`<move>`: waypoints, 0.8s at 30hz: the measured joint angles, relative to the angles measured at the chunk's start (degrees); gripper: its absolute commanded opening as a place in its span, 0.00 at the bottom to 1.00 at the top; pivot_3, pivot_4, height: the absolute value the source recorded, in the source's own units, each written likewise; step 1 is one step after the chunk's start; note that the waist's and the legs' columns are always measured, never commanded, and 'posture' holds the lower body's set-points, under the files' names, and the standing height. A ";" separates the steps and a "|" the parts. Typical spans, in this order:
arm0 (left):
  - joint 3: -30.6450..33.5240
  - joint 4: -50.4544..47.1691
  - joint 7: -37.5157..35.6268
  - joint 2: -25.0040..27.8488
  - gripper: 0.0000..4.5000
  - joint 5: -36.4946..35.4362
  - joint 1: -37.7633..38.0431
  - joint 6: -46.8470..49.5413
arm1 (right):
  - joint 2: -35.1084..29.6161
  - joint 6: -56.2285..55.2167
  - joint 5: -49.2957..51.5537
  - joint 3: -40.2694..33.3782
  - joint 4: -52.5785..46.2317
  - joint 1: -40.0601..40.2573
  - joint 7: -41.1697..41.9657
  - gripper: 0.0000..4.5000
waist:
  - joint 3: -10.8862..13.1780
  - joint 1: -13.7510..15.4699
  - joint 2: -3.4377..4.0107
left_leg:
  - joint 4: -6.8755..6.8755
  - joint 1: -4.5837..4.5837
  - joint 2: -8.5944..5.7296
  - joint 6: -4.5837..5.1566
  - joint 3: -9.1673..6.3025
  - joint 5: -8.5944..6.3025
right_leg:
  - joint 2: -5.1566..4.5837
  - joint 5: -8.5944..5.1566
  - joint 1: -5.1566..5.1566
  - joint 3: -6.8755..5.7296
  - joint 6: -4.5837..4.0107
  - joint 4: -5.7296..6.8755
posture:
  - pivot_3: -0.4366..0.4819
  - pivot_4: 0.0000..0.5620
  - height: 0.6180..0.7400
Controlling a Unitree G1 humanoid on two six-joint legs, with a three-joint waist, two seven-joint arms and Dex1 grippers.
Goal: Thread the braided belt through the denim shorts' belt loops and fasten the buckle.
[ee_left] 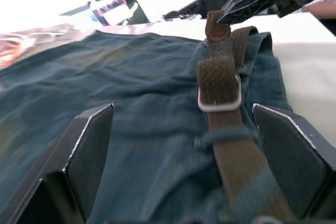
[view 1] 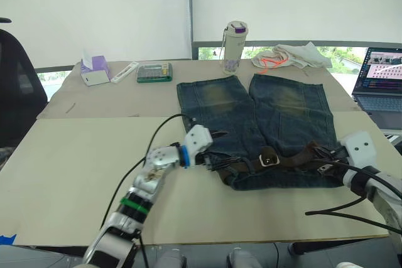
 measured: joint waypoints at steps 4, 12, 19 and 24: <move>-3.81 4.73 -1.34 1.71 0.99 5.92 -1.69 -1.24 | 0.30 1.76 0.27 -0.74 -1.52 1.57 0.02 0.00 | 0.02 -0.38 -0.03 | -0.03 0.02 0.05 0.02 -0.01 -0.01 | 0.04 0.00 -0.02 0.02 0.00 0.05 | 0.48 0.27 1.00; -3.64 3.93 -4.63 8.93 0.99 8.02 -2.59 -2.07 | 2.36 5.78 3.11 -2.70 -4.36 2.04 0.10 0.00 | -0.04 -0.50 0.00 | -0.02 0.09 0.13 0.02 -0.01 -0.01 | 0.07 -0.01 0.01 0.02 0.00 0.18 | 0.48 0.27 1.00; -2.77 5.31 -4.60 11.57 0.99 9.10 -1.89 -1.03 | 2.60 8.04 5.16 -5.73 -3.64 2.05 0.66 0.00 | -0.18 -0.20 0.16 | 0.00 0.08 0.06 0.02 0.01 -0.01 | 0.01 -0.02 0.02 0.02 0.01 0.19 | 0.48 0.27 1.00; -2.65 4.41 -4.62 11.66 0.99 9.12 -0.68 -0.83 | 0.19 6.52 2.84 -8.32 2.30 3.84 1.71 0.00 | -0.19 -0.04 0.17 | 0.00 0.08 0.04 0.02 0.03 -0.01 | -0.01 -0.02 0.03 0.03 0.01 0.19 | 0.48 0.27 1.00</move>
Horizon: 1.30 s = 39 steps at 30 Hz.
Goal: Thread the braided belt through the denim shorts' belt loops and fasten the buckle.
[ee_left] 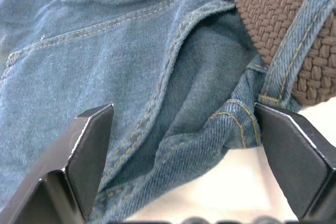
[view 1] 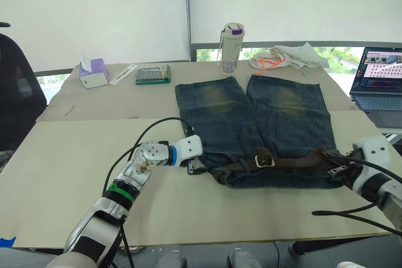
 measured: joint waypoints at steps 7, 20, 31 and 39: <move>0.04 -0.46 0.07 0.00 0.99 0.03 0.47 0.52 | -2.13 -7.15 -6.99 -2.75 8.40 -0.06 -2.33 0.00 | -0.03 0.12 0.02 | 0.00 0.00 -0.03 0.00 0.05 0.00 | -0.03 -0.01 0.01 0.03 0.02 -0.01 | 0.48 0.27 1.00; 3.91 -0.11 1.39 -0.96 1.00 -2.23 3.06 -1.44 | 1.99 -1.25 2.92 -8.79 5.46 -2.59 -1.41 0.61 | -0.05 0.03 0.08 | 0.02 0.00 0.00 0.00 0.02 0.00 | -0.02 -0.01 0.02 0.06 0.02 0.01 | 0.48 0.27 1.00; 19.16 -22.42 -0.57 4.62 1.00 -22.34 15.58 16.84 | -0.67 -14.90 4.28 -7.22 10.96 5.84 23.04 0.99 | 0.02 -0.36 0.08 | -0.01 0.02 0.21 0.02 0.06 -0.02 | -0.02 -0.02 -0.06 0.10 0.01 0.03 | 0.48 0.27 1.00; 20.34 -35.34 0.51 8.73 1.00 -24.76 28.71 23.93 | -2.66 -25.79 1.04 -5.27 21.62 5.09 32.54 0.99 | 0.07 -0.22 0.04 | -0.01 0.06 0.26 0.01 0.12 -0.03 | -0.02 -0.05 -0.03 0.09 -0.06 0.01 | 0.48 0.27 1.00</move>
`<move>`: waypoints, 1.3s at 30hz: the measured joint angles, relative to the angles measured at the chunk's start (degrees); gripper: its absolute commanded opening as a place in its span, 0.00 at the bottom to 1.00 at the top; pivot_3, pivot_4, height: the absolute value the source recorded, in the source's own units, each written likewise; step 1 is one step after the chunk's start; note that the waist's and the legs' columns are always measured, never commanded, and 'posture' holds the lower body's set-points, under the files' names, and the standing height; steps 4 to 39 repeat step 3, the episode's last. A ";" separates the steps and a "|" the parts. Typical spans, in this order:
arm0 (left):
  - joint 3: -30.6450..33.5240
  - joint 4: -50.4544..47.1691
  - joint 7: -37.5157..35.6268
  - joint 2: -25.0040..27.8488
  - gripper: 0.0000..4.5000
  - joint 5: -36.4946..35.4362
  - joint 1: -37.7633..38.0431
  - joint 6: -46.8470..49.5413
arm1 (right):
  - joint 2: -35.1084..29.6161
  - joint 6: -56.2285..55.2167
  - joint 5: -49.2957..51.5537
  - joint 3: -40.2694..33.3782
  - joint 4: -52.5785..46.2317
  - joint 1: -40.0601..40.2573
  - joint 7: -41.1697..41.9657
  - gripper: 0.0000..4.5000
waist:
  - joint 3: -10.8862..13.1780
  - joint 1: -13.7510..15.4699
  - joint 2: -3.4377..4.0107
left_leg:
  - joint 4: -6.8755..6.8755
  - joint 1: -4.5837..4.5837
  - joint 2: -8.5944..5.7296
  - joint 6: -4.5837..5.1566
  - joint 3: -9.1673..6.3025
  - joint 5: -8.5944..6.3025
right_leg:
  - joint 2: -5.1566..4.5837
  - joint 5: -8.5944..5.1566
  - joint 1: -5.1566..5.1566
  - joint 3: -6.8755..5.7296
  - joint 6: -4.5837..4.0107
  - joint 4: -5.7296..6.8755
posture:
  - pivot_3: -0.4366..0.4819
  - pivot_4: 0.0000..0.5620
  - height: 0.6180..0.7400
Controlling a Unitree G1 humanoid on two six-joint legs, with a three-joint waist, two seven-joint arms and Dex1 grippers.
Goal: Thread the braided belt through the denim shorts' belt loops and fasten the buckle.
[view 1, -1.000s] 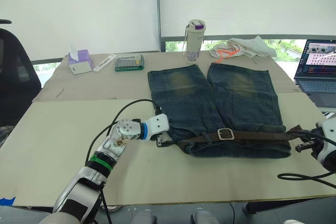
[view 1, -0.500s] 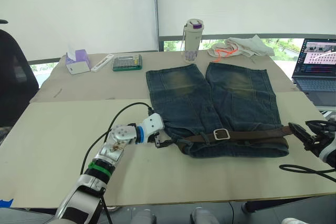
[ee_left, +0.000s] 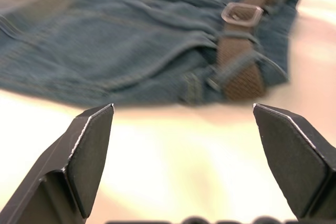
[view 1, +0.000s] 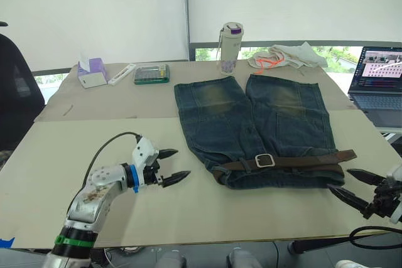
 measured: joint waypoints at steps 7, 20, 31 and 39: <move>-0.03 -0.20 1.05 0.29 1.00 1.29 2.18 -0.39 | -0.09 -1.76 -1.29 0.46 2.68 -0.51 0.48 0.99 | 0.01 0.25 -0.02 | 0.00 -0.01 -0.01 0.00 -0.01 0.00 | 0.00 -0.01 0.00 -0.04 -0.03 0.00 | 0.48 0.27 1.00; -0.03 -0.20 1.05 0.29 1.00 1.29 2.18 -0.39 | -0.09 -1.76 -1.29 0.46 2.68 -0.51 0.48 0.99 | 0.01 0.25 -0.02 | 0.00 -0.01 -0.01 0.00 -0.01 0.00 | 0.00 -0.01 0.00 -0.04 -0.03 0.00 | 0.48 0.27 1.00; -0.03 -0.20 1.05 0.29 1.00 1.29 2.18 -0.39 | -0.09 -1.76 -1.29 0.46 2.68 -0.51 0.48 0.99 | 0.01 0.25 -0.02 | 0.00 -0.01 -0.01 0.00 -0.01 0.00 | 0.00 -0.01 0.00 -0.04 -0.03 0.00 | 0.48 0.27 1.00; -0.03 -0.20 1.05 0.29 1.00 1.29 2.18 -0.39 | -0.09 -1.76 -1.29 0.46 2.68 -0.51 0.48 0.99 | 0.01 0.25 -0.02 | 0.00 -0.01 -0.01 0.00 -0.01 0.00 | 0.00 -0.01 0.00 -0.04 -0.03 0.00 | 0.48 0.27 1.00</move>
